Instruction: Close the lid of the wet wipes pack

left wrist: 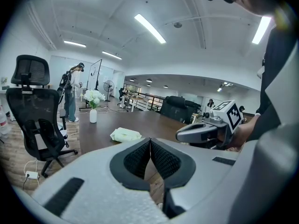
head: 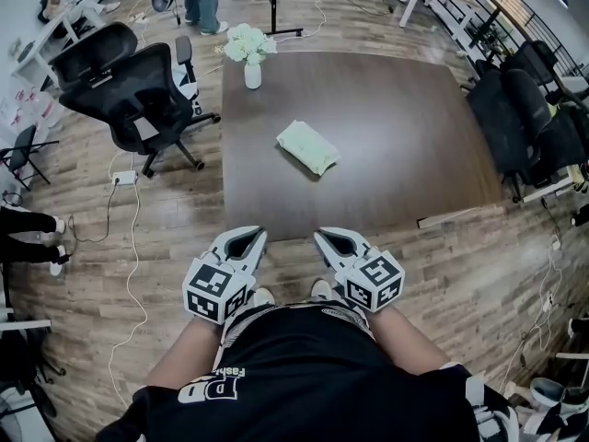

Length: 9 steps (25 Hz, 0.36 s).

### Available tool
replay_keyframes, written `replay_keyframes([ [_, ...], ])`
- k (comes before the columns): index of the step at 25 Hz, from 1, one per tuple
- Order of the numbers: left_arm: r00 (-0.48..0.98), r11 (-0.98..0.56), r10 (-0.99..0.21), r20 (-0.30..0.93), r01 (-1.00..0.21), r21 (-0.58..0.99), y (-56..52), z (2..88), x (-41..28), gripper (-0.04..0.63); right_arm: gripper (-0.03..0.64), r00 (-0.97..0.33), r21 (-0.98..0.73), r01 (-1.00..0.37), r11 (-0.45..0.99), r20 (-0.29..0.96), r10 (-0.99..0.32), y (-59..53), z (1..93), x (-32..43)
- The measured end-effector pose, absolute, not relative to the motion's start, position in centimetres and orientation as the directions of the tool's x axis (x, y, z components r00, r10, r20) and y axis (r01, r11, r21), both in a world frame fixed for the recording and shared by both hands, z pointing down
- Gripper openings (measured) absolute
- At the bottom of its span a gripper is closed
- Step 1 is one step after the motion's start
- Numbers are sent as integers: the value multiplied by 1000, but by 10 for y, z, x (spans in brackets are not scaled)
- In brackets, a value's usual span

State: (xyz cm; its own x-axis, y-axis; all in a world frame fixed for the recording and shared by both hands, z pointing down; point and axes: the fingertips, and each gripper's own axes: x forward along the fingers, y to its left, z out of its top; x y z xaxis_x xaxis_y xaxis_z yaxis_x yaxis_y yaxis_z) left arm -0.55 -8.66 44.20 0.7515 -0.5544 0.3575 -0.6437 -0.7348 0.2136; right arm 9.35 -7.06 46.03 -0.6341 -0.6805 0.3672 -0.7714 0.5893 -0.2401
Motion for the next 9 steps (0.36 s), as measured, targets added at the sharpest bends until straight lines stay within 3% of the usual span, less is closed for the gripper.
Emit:
replay_keyframes([
  [9,755,-740,-551,356,-639,209,-86,440,-8,20,5,-633,-237,-772,590,369,-680,-68,460,91],
])
